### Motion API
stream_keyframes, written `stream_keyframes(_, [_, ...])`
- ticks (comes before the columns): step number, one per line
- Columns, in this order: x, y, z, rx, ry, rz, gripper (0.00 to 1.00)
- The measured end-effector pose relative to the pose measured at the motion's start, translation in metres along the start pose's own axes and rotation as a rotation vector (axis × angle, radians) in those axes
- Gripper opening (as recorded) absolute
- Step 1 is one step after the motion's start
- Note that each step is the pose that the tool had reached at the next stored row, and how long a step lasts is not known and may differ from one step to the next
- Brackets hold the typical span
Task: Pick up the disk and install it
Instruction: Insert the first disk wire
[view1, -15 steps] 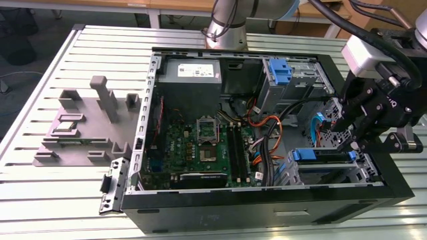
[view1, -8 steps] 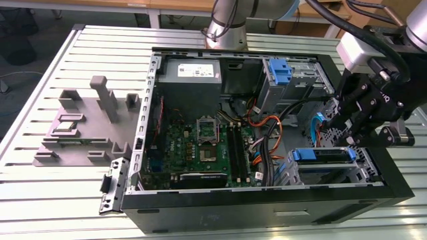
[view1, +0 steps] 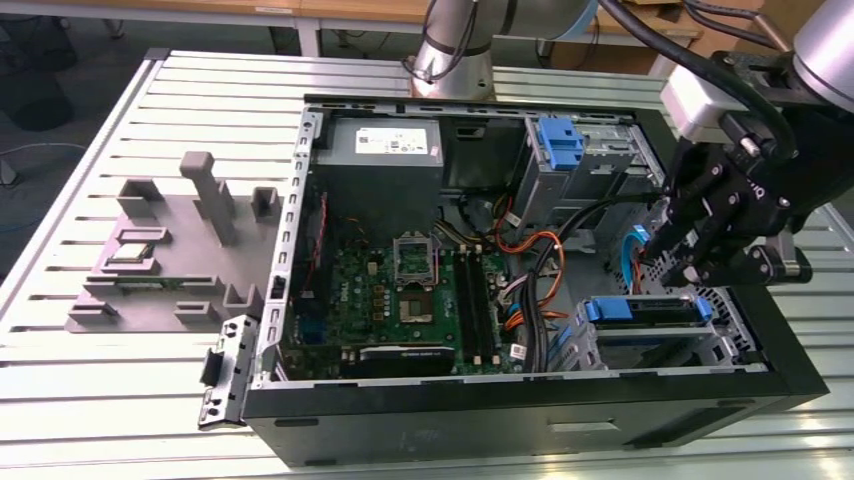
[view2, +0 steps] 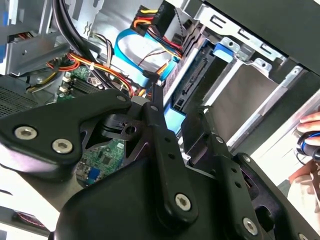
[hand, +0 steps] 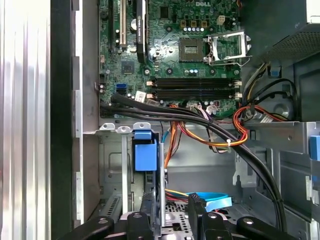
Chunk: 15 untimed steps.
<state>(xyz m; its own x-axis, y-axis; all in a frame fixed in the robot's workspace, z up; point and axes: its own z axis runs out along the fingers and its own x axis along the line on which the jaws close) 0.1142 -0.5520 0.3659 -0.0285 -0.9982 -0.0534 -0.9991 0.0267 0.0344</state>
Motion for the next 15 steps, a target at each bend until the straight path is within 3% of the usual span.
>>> stream_keyframes(7, [-0.0044,-0.0002,0.0004,-0.0003,-0.007,-0.001,0.42])
stream_keyframes(15, [-0.012,-0.0015,0.0019,-0.0012,-0.009,-0.003,0.42])
